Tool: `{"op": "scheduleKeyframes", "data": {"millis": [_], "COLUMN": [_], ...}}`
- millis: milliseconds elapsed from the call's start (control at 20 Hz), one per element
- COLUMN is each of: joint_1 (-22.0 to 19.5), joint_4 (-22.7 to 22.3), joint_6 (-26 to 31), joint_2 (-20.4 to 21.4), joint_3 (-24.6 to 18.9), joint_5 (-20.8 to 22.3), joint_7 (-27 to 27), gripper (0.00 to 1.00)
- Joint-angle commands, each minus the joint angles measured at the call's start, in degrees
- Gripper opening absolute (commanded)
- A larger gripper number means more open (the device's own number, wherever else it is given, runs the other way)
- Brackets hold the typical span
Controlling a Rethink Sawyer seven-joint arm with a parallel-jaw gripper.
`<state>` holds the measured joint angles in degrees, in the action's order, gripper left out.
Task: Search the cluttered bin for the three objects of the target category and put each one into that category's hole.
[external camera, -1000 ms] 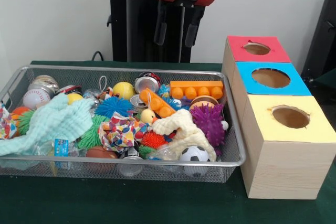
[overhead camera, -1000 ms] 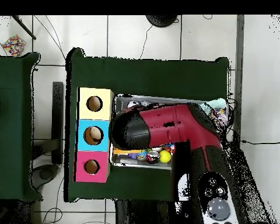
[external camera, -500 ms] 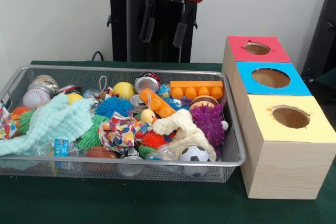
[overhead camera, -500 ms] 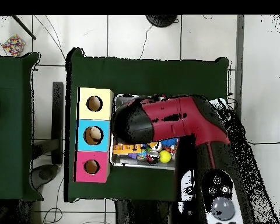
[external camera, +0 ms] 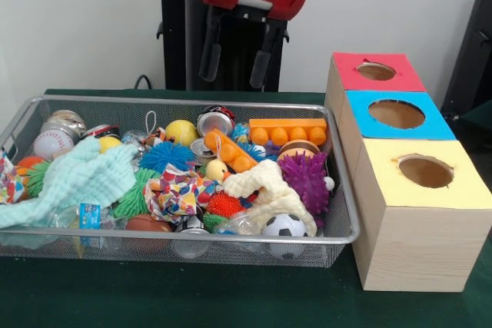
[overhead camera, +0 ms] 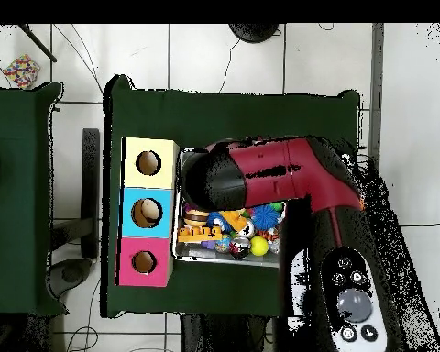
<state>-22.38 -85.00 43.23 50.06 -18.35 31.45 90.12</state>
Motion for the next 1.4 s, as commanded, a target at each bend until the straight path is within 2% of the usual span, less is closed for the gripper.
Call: {"op": "scheduleKeyframes", "data": {"millis": [50,550,750,950,1400], "joint_1": [-2.42,-3.06,-3.49,-2.43,-2.67], "joint_4": [3.6,7.47,7.42,8.61,8.79], "joint_6": [5.16,5.57,5.29,8.24,10.88], "joint_2": [-6.64,-11.96,-12.5,-12.8,-13.82], "joint_3": [-4.75,-5.19,-5.46,-4.97,-5.51], "joint_5": [4.21,6.46,6.88,7.8,8.64], "joint_7": [-15.5,-18.43,-19.77,-20.85,-21.08], "gripper": [1.0,1.0,1.0,1.0,1.0]}}
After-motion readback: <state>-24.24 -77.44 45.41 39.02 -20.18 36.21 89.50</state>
